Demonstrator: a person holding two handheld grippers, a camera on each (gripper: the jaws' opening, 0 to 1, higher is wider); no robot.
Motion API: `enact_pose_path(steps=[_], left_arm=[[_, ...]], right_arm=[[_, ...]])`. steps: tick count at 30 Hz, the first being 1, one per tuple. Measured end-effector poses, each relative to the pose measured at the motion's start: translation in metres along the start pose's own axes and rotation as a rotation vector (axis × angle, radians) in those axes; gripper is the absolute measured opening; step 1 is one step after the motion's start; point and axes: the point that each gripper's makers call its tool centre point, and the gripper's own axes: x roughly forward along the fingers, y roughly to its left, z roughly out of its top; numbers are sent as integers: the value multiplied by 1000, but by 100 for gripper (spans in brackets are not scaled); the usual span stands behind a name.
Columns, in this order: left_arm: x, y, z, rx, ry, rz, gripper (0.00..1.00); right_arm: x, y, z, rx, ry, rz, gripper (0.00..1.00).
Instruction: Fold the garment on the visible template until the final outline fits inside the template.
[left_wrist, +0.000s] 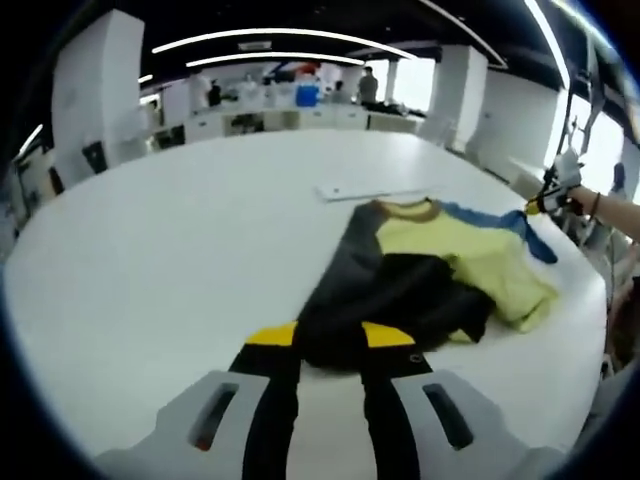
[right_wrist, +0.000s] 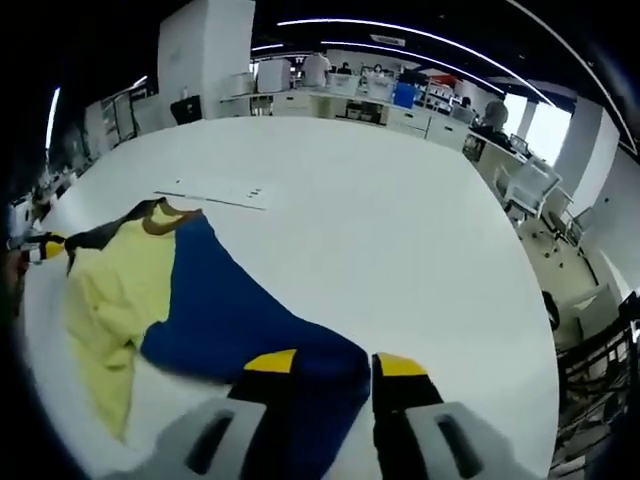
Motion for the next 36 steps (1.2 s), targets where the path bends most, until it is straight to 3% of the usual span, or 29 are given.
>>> enact_pose_path(steps=[6, 12, 15, 24, 27, 36], left_arm=[[-2, -18, 8, 38, -24, -48, 25], [-2, -52, 6, 63, -41, -115, 30], [0, -68, 5, 116, -45, -137, 34], [7, -87, 1, 140, -51, -175, 34], [10, -98, 1, 159, -49, -184, 33], [27, -102, -7, 198, -26, -168, 29]], right_arm=[[-6, 13, 2, 1, 7, 61, 49], [-27, 46, -10, 14, 21, 146, 59], [-31, 60, -12, 11, 18, 187, 60], [-44, 101, -17, -51, 14, 272, 60], [-49, 117, -24, -60, 22, 303, 60], [-54, 158, -53, -79, 39, 371, 52]])
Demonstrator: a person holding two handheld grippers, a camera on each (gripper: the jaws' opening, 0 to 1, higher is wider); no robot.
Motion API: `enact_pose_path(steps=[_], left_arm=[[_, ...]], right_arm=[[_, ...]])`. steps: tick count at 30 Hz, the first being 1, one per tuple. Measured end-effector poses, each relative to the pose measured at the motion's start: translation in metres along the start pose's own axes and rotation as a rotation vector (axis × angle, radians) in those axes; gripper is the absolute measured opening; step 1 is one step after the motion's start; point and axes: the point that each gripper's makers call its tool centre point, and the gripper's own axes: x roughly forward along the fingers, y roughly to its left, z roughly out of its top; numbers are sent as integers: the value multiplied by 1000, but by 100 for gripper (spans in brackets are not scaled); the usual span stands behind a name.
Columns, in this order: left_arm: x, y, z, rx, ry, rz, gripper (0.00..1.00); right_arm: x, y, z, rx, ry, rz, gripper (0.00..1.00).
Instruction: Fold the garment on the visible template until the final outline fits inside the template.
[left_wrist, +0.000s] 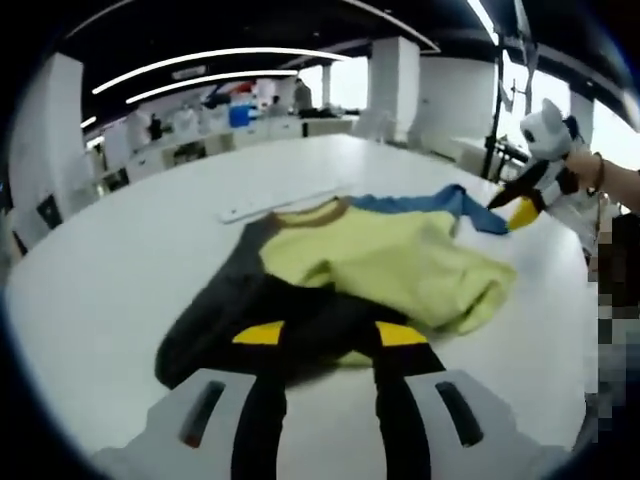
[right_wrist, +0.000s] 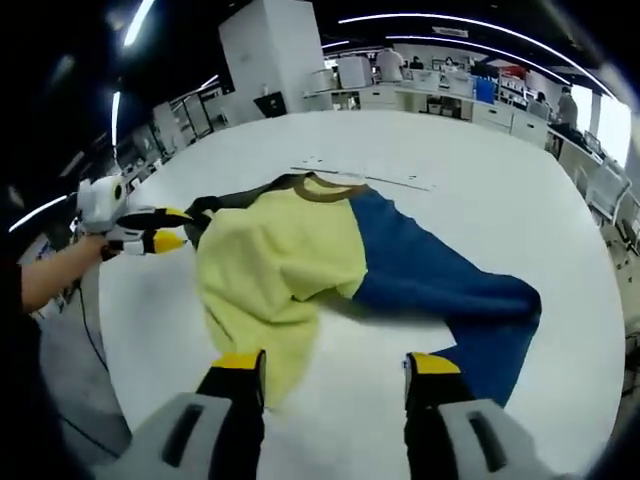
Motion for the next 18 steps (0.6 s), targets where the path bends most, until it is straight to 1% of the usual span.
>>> enact_pose_path(steps=[1, 4, 9, 13, 15, 17, 18], left_arm=[[3, 0, -1, -1, 9, 4, 29], [8, -2, -1, 5, 9, 6, 28], [12, -2, -6, 9, 31, 21, 25], [15, 0, -13, 9, 46, 27, 20], [17, 2, -18, 25, 66, 26, 16], [17, 5, -19, 41, 87, 50, 12], [17, 5, -19, 40, 85, 53, 9]], right_arm=[[1, 4, -3, -3, 4, 3, 51], [2, 15, -14, -10, 13, 16, 47], [9, 26, -29, -17, 38, 39, 42], [9, 34, -34, -22, 41, 38, 36], [10, 34, -35, -39, 43, 22, 34], [13, 32, -33, -32, 33, 13, 31], [14, 31, -32, -23, 27, 12, 29]])
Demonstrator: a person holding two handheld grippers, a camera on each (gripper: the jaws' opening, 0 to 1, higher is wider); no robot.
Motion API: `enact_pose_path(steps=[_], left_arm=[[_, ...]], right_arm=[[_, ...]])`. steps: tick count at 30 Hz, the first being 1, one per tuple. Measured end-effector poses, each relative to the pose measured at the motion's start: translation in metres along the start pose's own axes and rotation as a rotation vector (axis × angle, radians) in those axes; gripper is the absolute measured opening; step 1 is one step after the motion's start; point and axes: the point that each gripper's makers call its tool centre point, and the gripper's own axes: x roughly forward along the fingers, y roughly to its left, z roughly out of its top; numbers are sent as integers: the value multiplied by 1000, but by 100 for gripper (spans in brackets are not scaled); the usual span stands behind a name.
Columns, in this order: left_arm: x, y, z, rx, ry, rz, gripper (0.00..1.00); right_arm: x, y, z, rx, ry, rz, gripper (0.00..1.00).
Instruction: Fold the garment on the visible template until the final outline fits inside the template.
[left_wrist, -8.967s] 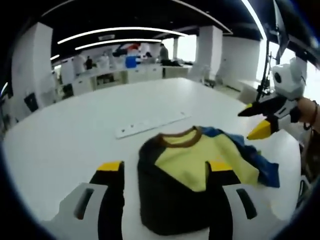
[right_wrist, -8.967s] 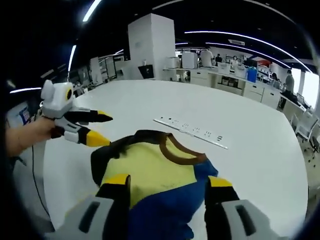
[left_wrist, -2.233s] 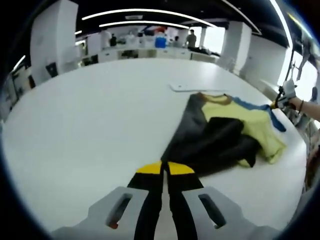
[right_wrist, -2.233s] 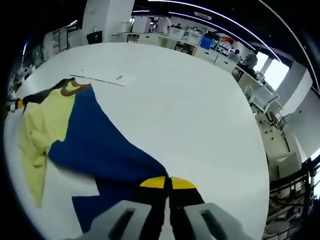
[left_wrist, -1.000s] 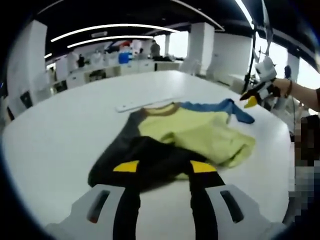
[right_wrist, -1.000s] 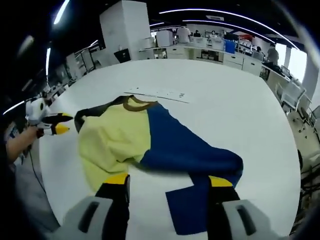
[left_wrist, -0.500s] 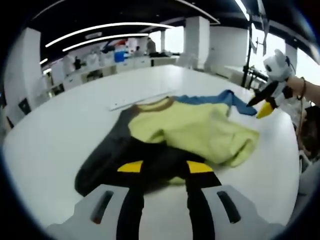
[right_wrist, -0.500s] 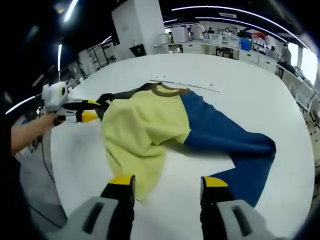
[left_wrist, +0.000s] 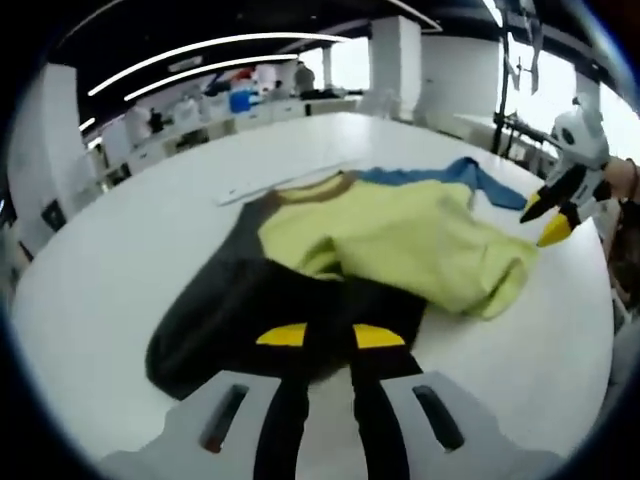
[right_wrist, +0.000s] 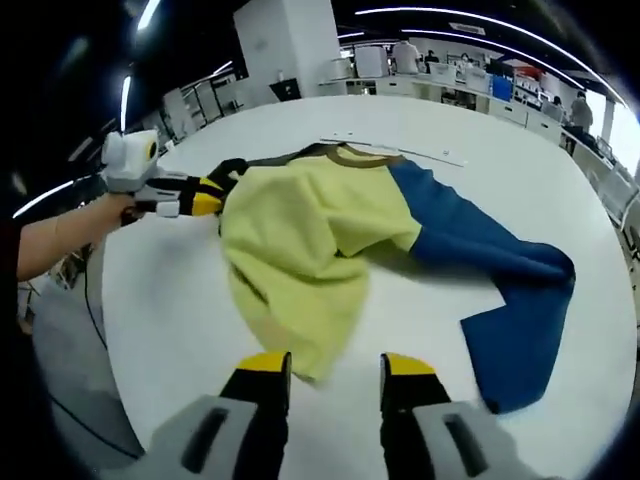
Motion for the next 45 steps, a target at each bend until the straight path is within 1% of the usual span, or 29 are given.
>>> enact_pose_path(steps=[2, 3, 4, 6, 11, 15, 21, 22, 24, 26, 28, 29, 32, 35, 37, 38, 39, 40, 41, 43, 45], left_arm=[[0, -2, 2, -16, -8, 1, 6], [0, -3, 2, -23, -8, -5, 3], [0, -3, 2, -24, -7, -5, 1], [1, -3, 2, -23, -10, -2, 0], [-4, -2, 6, -40, -29, -6, 0], [-8, -3, 10, -64, -40, -9, 0], [-19, -1, 24, -48, -79, -8, 0], [-22, -1, 27, -41, -87, -7, 0], [-26, 0, 31, -24, -95, -8, 0], [-28, 2, 31, -18, -93, -7, 0], [-33, 6, 31, -9, -99, -2, 0], [-36, 7, 32, -9, -101, 0, 0], [-45, 18, 35, -16, -123, 17, 0], [-58, 28, 39, -29, -139, 48, 0], [-66, 40, 38, -53, -156, 67, 0], [-68, 45, 38, -59, -160, 71, 0], [-72, 52, 39, -69, -168, 88, 0], [-75, 56, 41, -71, -174, 95, 0], [-78, 61, 42, -78, -176, 106, 0], [-83, 70, 42, -87, -185, 125, 0], [-87, 82, 40, -105, -193, 150, 0]], right_arm=[[-1, 7, 2, 36, -23, 2, 24], [1, 8, 3, 47, -29, 4, 23], [5, 7, 3, 50, -28, 3, 22], [5, 10, 1, 56, -18, -5, 22], [9, 9, -5, 64, 3, -26, 18], [10, 10, -8, 61, 11, -24, 15], [9, 11, -8, 61, 6, -30, 7], [12, 9, -8, 64, 6, -28, 6], [12, 11, -9, 63, 11, -27, 5], [11, 14, -12, 41, 24, -23, 0], [15, 8, -12, 36, 25, -32, 0], [14, 10, -13, 33, 26, -32, 0], [10, 14, -14, 31, 25, -36, 0], [11, 13, -12, -5, 24, -49, 0], [9, 15, -11, -5, 18, -48, 0], [11, 11, -9, 4, 10, -43, 0], [11, 12, -9, 8, 9, -42, 0], [8, 16, -9, 5, 8, -38, 0], [9, 15, -9, 3, 7, -35, 0], [9, 13, -9, 0, 8, -31, 0], [4, 18, -11, 1, 10, -27, 0]])
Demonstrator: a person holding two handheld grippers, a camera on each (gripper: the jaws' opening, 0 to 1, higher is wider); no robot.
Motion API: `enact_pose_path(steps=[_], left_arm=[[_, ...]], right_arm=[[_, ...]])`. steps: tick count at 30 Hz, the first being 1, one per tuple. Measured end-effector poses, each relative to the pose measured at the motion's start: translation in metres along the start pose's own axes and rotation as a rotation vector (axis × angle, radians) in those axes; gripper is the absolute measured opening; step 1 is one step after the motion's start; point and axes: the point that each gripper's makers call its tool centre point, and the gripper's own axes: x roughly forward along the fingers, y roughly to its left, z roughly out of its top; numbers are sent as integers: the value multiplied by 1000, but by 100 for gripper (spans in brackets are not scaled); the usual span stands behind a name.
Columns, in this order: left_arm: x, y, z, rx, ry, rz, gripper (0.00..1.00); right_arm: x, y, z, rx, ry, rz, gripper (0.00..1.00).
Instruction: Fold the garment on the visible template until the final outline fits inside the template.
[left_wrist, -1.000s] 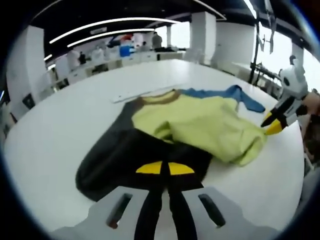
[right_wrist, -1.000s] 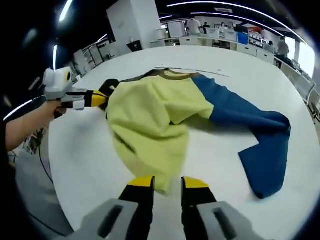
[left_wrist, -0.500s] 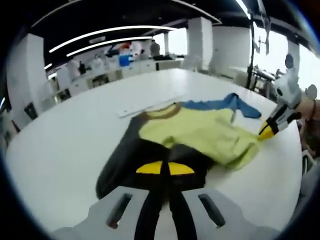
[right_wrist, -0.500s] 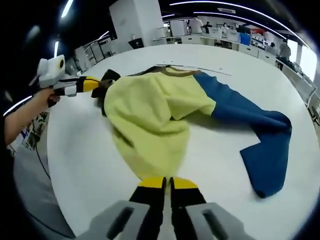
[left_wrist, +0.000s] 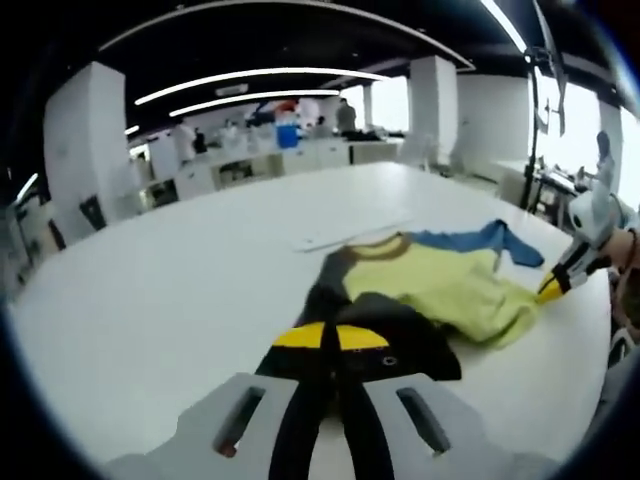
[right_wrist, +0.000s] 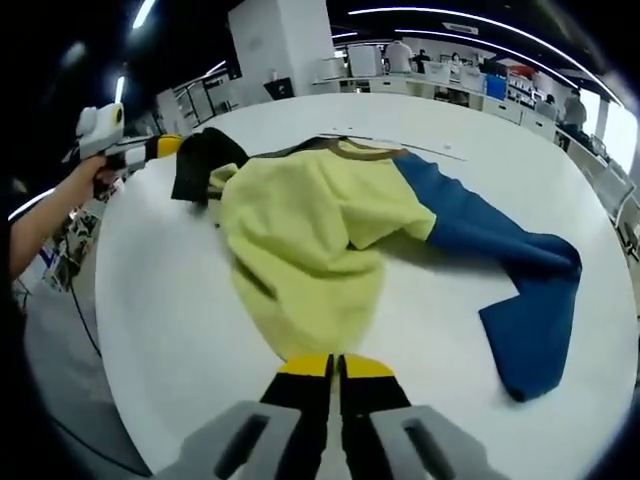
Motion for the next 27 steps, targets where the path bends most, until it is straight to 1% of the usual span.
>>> enact_pose_path(steps=[1, 3, 5, 7, 10, 14, 16, 18, 19, 21, 24, 25, 27], left_arm=[[-2, 3, 3, -8, -3, 14, 0], [-5, 11, 2, -17, -4, 40, 0], [-8, 17, 0, -24, -3, 53, 0], [-13, 32, -7, -42, 1, 84, 0], [-17, 50, -15, -56, 11, 119, 0], [-22, 62, -23, -81, 27, 171, 0], [-26, 72, -32, -102, 47, 210, 0], [-27, 81, -42, -80, 85, 245, 0], [-28, 85, -45, -42, 99, 263, 0], [-27, 84, -50, -48, 116, 263, 0], [-25, 87, -55, -60, 123, 261, 0], [-25, 86, -58, -59, 139, 267, 0], [-23, 89, -60, -60, 147, 272, 0]], right_arm=[[-3, 3, -2, -1, 3, 0, 0], [1, -3, -2, -3, 6, 0, 0], [2, -5, -3, -2, 11, 3, 0], [-1, -2, -3, -3, 10, 3, 0], [-2, -2, -3, -3, 11, 7, 0], [-1, -3, -3, 0, 14, 5, 0], [-3, -1, -4, -2, 15, 5, 0], [-2, -2, -4, -6, 17, 2, 0], [-1, -4, -4, -8, 19, 2, 0], [-3, -2, -5, -7, 20, 0, 0], [-4, -4, -5, -7, 21, -5, 0], [-4, -4, -5, -7, 21, -5, 0], [-5, -5, -5, -6, 22, -6, 0]])
